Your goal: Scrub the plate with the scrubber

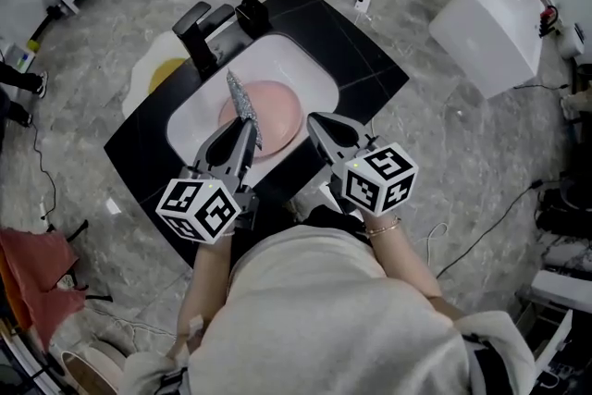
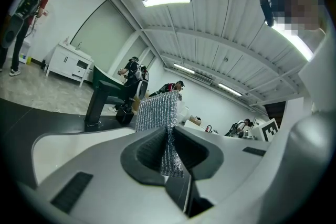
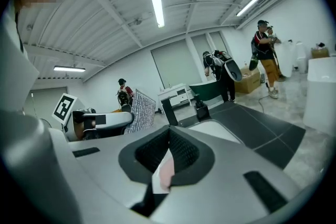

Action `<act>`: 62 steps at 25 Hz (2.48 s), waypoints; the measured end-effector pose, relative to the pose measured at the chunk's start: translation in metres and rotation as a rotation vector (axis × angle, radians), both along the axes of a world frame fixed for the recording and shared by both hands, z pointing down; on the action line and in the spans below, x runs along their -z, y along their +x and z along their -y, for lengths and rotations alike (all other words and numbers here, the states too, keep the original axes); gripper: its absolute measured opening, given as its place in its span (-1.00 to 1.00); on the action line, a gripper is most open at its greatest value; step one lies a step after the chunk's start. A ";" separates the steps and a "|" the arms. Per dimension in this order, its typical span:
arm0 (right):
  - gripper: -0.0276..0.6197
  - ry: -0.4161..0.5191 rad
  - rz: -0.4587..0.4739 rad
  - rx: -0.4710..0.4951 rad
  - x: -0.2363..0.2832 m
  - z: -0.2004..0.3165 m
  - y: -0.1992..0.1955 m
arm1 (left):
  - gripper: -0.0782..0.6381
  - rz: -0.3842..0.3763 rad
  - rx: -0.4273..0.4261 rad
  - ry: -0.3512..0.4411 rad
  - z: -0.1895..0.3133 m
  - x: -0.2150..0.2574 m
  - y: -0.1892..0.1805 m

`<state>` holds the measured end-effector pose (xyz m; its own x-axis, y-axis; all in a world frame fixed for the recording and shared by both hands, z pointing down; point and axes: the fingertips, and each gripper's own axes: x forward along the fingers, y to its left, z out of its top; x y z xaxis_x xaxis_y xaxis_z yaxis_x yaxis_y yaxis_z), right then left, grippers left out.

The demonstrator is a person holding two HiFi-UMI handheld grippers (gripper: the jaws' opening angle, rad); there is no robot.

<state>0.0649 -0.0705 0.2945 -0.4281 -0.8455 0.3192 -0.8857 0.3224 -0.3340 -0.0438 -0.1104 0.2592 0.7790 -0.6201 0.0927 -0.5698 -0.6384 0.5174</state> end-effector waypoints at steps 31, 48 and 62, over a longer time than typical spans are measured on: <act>-0.90 -0.193 -0.073 0.326 -0.069 0.077 -0.009 | -0.60 0.155 0.308 -0.213 0.038 -0.081 -0.027; -0.90 -0.293 -0.088 0.348 -0.124 0.105 0.015 | -0.61 0.440 0.196 -0.270 0.051 -0.146 -0.002; -0.90 -0.351 -0.077 0.405 -0.157 0.113 -0.001 | -0.61 0.543 0.048 -0.387 0.056 -0.206 0.013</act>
